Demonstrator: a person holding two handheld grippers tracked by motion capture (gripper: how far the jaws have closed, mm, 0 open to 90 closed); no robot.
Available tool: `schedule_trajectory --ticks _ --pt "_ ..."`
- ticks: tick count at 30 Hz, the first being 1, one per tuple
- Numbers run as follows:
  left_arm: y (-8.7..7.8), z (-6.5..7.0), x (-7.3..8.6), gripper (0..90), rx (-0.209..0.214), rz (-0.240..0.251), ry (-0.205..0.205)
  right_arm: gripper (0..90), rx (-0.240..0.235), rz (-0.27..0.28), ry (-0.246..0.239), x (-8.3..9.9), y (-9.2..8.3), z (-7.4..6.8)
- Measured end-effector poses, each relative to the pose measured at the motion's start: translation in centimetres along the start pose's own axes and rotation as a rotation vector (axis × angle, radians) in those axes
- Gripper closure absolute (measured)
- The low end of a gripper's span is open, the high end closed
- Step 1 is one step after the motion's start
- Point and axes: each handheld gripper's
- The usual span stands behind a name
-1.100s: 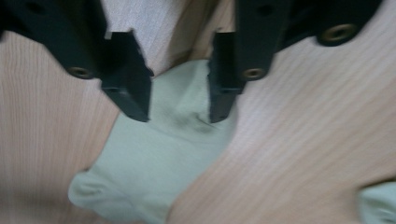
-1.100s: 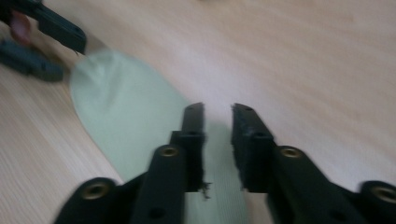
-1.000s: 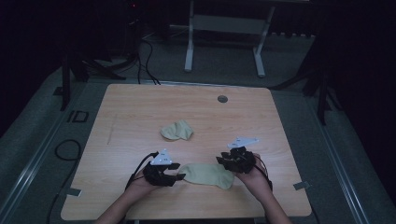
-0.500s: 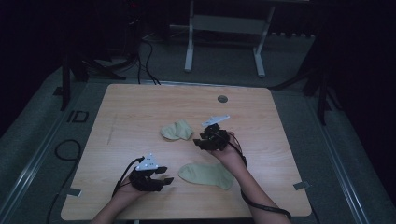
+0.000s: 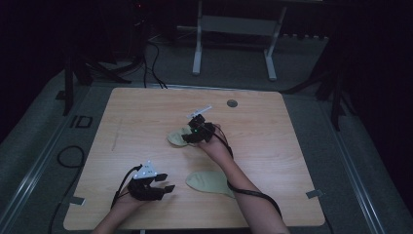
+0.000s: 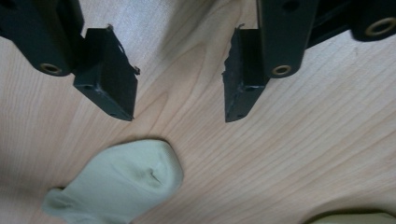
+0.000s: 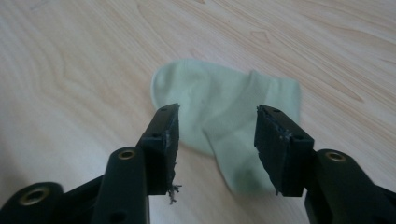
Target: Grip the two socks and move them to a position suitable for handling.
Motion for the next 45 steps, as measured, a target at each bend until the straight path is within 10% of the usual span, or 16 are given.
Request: schedule_trajectory --ticks 12,20,28,37,45 --pt "0.1 0.0 0.0 16.4 -0.014 0.009 -0.016 38.9 0.079 -0.071 0.03 -1.5 5.3 -0.3" --pt "-0.1 -0.3 0.1 14.2 -0.049 0.016 -0.028 43.2 0.153 -0.087 -0.02 -1.3 6.7 -1.3" --pt "0.0 -0.4 0.2 14.1 -0.058 0.017 -0.032 77.4 0.213 -0.073 -0.041 -1.0 6.4 -1.3" --pt "0.0 -0.6 0.2 14.2 -0.052 0.02 -0.043 81.1 0.196 -0.095 -0.032 -1.5 4.8 -0.8" --pt "0.1 -0.7 0.2 14.2 -0.055 0.017 -0.049 81.2 0.217 -0.031 -0.026 -1.0 -0.8 0.3"
Point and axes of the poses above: each handheld gripper's, and its own axes: y roughly forward along the jaws, x roughly out of its underside, z roughly to its right, and after that the axes turned 1 degree about x, right-handed
